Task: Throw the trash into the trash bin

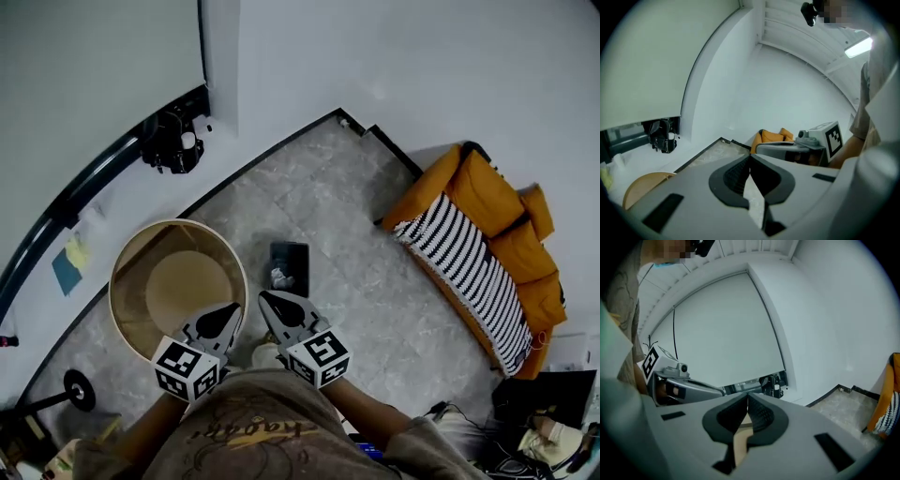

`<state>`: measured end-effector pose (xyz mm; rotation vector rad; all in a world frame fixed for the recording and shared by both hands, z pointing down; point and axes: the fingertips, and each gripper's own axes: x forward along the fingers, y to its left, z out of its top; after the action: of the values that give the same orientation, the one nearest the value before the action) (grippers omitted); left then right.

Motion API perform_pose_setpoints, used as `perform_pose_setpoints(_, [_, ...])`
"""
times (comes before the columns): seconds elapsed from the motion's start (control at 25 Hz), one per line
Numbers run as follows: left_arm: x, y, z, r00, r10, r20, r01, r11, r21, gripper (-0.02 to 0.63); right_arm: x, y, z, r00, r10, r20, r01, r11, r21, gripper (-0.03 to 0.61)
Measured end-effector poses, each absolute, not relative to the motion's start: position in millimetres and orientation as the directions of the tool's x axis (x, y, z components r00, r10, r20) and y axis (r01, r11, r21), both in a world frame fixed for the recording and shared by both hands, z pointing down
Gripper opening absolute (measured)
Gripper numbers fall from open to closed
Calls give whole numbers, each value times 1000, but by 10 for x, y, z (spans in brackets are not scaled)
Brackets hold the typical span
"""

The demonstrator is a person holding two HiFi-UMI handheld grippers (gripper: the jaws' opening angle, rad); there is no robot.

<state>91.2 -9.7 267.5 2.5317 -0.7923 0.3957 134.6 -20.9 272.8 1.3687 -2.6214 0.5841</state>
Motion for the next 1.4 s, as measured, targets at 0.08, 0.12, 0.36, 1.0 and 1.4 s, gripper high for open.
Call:
perform_pose_setpoints(0.08, [857,-87,2495,784,-496,373,-607,-738,295,18,1307,-134,2558,-595,-761,257,-800,531,-280,19])
perform_pose_setpoints(0.12, [817,-83,2422,779,-511,363,-614,-738,278,19,1274,-95,2488,-604,-760,242,-793,540,-282,20])
perform_pose_setpoints(0.36, [604,-70,2227,750,-575,327,-649,-734,199,18,1063,81,2227,-639,-749,176,-763,588,-269,20])
perform_pose_setpoints(1.0, [545,28,2189,730,-612,303,-677,-708,201,18,1008,235,2169,-634,-757,159,-767,587,-259,18])
perform_pose_setpoints(1.4, [522,92,2226,726,-613,312,-682,-700,213,19,1003,265,2146,-635,-758,152,-765,589,-260,18])
